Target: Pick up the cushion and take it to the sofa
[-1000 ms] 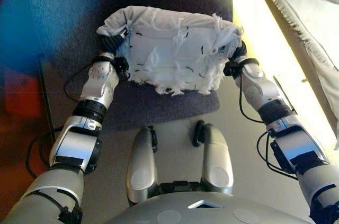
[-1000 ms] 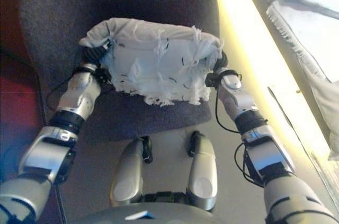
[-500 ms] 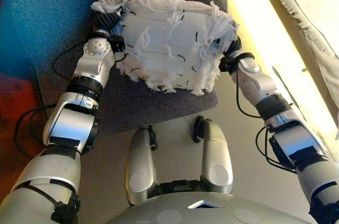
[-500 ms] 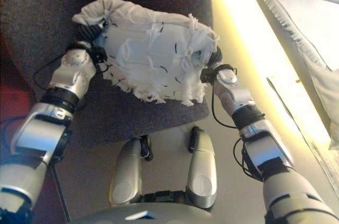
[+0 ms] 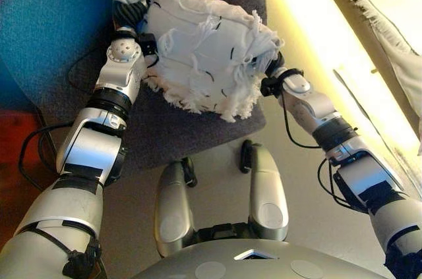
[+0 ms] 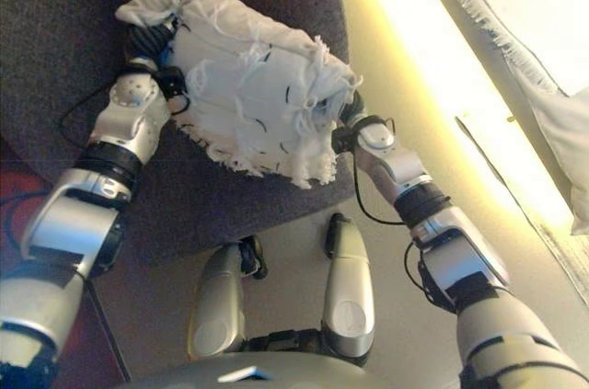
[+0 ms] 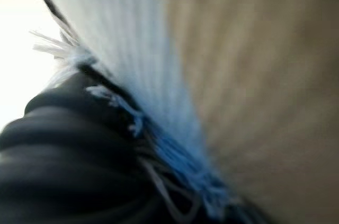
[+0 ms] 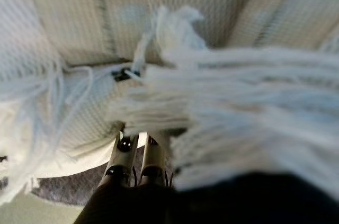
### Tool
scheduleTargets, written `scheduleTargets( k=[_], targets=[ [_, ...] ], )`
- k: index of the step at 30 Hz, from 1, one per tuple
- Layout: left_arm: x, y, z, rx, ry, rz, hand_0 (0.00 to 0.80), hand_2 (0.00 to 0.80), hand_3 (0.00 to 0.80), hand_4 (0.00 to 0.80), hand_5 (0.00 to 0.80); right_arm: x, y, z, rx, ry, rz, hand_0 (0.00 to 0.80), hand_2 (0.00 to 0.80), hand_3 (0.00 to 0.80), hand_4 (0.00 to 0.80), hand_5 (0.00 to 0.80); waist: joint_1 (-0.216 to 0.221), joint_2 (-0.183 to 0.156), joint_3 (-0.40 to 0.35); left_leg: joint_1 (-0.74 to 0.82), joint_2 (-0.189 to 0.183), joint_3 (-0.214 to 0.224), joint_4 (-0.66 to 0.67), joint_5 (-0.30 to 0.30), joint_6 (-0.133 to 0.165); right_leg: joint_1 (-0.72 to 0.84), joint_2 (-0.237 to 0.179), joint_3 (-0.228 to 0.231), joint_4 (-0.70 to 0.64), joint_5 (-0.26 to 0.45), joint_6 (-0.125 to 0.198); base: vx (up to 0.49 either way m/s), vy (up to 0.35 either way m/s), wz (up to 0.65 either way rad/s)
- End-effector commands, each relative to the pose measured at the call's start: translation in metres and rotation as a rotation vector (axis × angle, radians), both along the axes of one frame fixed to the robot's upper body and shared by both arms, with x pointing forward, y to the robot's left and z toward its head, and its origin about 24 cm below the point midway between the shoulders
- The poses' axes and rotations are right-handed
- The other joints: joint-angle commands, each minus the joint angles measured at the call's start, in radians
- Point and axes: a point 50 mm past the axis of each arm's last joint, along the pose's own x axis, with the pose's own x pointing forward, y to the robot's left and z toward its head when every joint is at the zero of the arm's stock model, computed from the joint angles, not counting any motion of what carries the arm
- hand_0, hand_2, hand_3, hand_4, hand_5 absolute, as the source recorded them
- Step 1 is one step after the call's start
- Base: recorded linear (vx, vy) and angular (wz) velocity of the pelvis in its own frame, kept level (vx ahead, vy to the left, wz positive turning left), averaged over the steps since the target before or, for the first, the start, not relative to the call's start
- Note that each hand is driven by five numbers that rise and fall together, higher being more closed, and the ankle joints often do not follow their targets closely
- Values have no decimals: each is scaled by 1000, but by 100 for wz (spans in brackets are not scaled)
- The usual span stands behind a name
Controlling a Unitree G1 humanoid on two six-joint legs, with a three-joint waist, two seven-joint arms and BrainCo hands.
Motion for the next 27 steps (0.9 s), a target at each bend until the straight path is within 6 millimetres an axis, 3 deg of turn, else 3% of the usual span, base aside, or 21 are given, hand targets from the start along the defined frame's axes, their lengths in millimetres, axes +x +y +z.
scheduleTargets(
  k=[1, 8, 9, 10, 11, 17, 20, 26, 27],
  targets=[
    [-17, -85, 124, -34, -498, -342, 800, 800, 800, 800, 800, -22, 88, 53, 147, -190, 311, 800, 800, 800, 800, 800, 34, 22, -11, 20, 38, -25, -14, -59, -64, 120, -75, 51, -132, 23, 121, 32, 15, -4],
    [-2, -79, 100, 53, -319, -267, 800, 800, 800, 800, 800, -12, 77, 35, 145, -67, 220, 800, 800, 800, 800, 800, 29, 22, -15, 9, 40, -24, -18, -46, -65, 103, -69, 53, -131, 29, 118, 0, 0, 0],
    [-1, -79, 96, 54, -299, -254, 800, 800, 800, 800, 800, -11, 74, 31, 143, -58, 202, 615, 615, 615, 615, 615, 28, 22, -11, 2, 41, -26, -17, -44, -65, 96, -67, 54, -130, 31, 117, 0, 0, 0],
    [1, -78, 93, 58, -278, -240, 88, 88, 88, 88, 88, -9, 72, 30, 146, -46, 192, 66, 66, 66, 66, 66, 27, 22, -9, -1, 41, -27, -18, -42, -65, 92, -66, 55, -132, 33, 117, 0, 0, 0],
    [2, -77, 90, 54, -261, -215, 0, 0, 0, 0, 0, -7, 70, 28, 158, -33, 188, 0, 0, 0, 0, 0, 26, 22, -5, -6, 43, -27, -19, -37, -66, 87, -64, 56, -131, 36, 116, -9, -32, -1],
    [5, -66, 81, 60, -233, -170, 0, 0, 0, 0, 0, -6, 64, 21, 191, -13, 158, 0, 0, 0, 0, 0, 20, 22, -3, 15, 42, -21, -62, -5, -73, 96, -61, 52, -158, 54, 118, -1, -5, 0],
    [5, -50, 81, 50, -227, -124, 0, 0, 0, 0, 0, -5, 54, 18, 205, -9, 133, 0, 0, 0, 0, 0, 16, 25, -12, 43, 38, -12, -103, 17, -74, 118, -60, 45, -190, 62, 117, 19, 22, -5],
    [1, -2, 61, -8, -193, 1, 0, 0, 0, 0, 0, -5, 17, -1, 246, 2, -1, 0, 0, 0, 0, 0, 16, 30, -58, 131, 10, 8, -229, 90, -60, 201, -62, 7, -307, 107, 106, 44, 26, -8],
    [-3, 18, 52, -33, -180, 47, 0, 0, 0, 0, 0, -6, 0, -5, 247, 5, -42, 0, 0, 0, 0, 0, 16, 32, -74, 156, 0, 10, -257, 100, -56, 227, -60, -3, -336, 110, 103, 110, 36, -6]
  ],
)
